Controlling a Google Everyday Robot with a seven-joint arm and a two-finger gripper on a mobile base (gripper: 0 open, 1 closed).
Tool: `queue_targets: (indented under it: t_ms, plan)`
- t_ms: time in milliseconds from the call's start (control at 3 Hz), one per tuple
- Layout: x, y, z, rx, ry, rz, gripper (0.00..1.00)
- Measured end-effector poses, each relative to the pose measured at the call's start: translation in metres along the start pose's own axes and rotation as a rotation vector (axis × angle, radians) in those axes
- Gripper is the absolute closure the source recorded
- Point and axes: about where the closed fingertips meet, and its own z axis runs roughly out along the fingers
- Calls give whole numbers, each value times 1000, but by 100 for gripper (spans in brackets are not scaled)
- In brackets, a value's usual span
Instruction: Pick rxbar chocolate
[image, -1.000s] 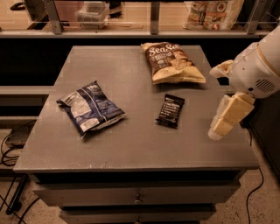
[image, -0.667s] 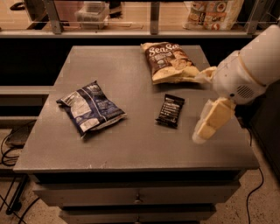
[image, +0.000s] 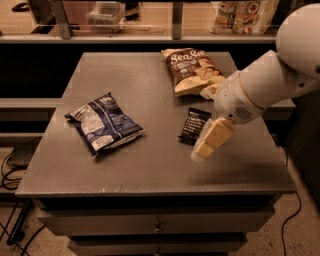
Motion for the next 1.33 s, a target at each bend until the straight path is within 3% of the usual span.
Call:
queue_targets:
  t_ms: [667,1000,1333]
  plan:
    - [4,-25,21,53,-15,21,0]
    - [23,-33,57,-7,-20,73,12]
    - [35,-35,60,-25,-35,95,28]
